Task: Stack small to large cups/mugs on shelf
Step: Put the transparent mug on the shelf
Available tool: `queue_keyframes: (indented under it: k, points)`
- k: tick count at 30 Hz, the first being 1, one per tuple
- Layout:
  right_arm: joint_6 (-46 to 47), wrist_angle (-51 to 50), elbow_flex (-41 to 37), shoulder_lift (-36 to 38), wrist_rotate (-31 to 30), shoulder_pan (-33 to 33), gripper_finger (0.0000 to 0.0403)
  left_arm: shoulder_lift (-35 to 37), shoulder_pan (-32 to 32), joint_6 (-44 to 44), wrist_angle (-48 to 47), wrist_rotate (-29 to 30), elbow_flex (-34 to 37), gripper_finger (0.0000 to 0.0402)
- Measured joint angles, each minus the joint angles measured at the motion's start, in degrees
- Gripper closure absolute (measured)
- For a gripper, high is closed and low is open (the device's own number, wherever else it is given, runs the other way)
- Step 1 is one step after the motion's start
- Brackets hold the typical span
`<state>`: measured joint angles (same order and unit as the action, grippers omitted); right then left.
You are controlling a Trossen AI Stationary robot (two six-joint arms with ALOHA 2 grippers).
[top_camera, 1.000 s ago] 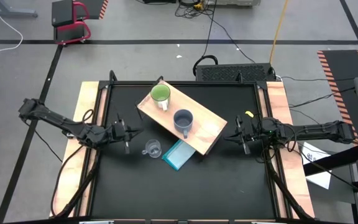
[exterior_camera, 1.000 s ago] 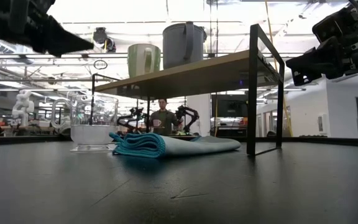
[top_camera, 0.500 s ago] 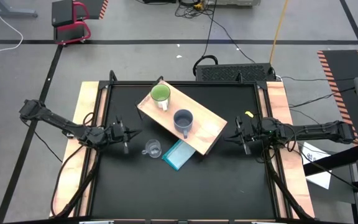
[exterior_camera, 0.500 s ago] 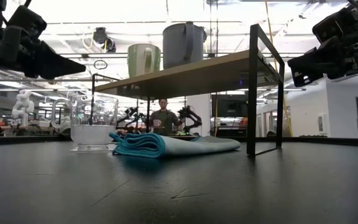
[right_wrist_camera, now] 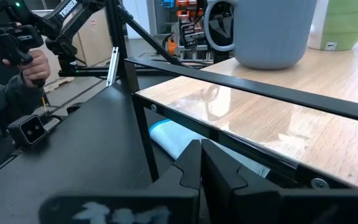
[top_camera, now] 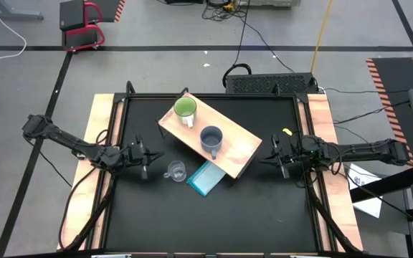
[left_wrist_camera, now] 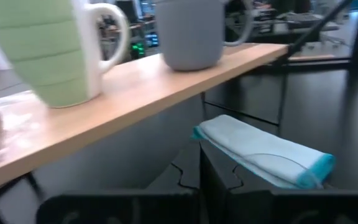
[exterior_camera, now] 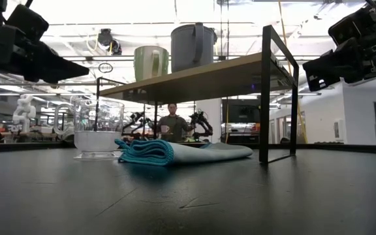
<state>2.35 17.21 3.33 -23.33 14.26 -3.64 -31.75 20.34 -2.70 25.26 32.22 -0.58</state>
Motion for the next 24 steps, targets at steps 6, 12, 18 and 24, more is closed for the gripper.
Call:
queue_keyframes:
  k: [6, 12, 18, 24]
  points:
    - [0.00, 0.02, 0.01, 0.00, -0.02, 0.00, 0.0403, -0.11, 0.00, -0.55, -0.64, -3.75, 0.00, 0.0396]
    - [0.00, 0.02, 0.00, 0.00, -0.01, 0.00, 0.0403, -0.11, 0.00, -0.11, -2.50, -6.87, 0.00, 0.0391]
    - [0.00, 0.00, -0.01, 0.00, 0.00, 0.00, 0.0403, -0.11, 0.00, -1.38, 2.27, -7.13, 0.00, 0.0386]
    - [0.00, 0.02, -0.01, 0.00, -0.02, 0.00, 0.0403, -0.11, -0.10, -3.86, 11.56, -8.53, 0.00, 0.0399]
